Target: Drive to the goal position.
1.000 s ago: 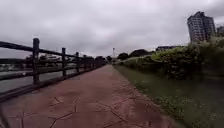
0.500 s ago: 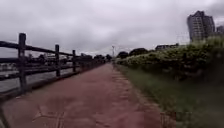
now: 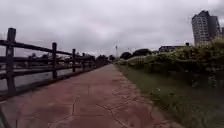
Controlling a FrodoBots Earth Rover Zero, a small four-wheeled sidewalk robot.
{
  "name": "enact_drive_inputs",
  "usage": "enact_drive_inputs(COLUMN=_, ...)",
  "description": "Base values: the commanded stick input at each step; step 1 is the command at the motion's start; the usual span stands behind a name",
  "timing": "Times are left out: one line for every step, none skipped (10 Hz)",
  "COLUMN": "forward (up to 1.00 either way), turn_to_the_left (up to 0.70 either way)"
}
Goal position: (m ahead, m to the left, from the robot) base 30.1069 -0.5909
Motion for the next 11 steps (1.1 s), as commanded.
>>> enact_drive_inputs(forward=1.00, turn_to_the_left=0.00)
enact_drive_inputs(forward=1.00, turn_to_the_left=0.00)
enact_drive_inputs(forward=1.00, turn_to_the_left=0.00)
enact_drive_inputs(forward=1.00, turn_to_the_left=0.00)
enact_drive_inputs(forward=1.00, turn_to_the_left=0.00)
enact_drive_inputs(forward=1.00, turn_to_the_left=0.00)
enact_drive_inputs(forward=1.00, turn_to_the_left=0.00)
enact_drive_inputs(forward=1.00, turn_to_the_left=0.00)
enact_drive_inputs(forward=1.00, turn_to_the_left=0.00)
enact_drive_inputs(forward=1.00, turn_to_the_left=0.00)
enact_drive_inputs(forward=1.00, turn_to_the_left=0.00)
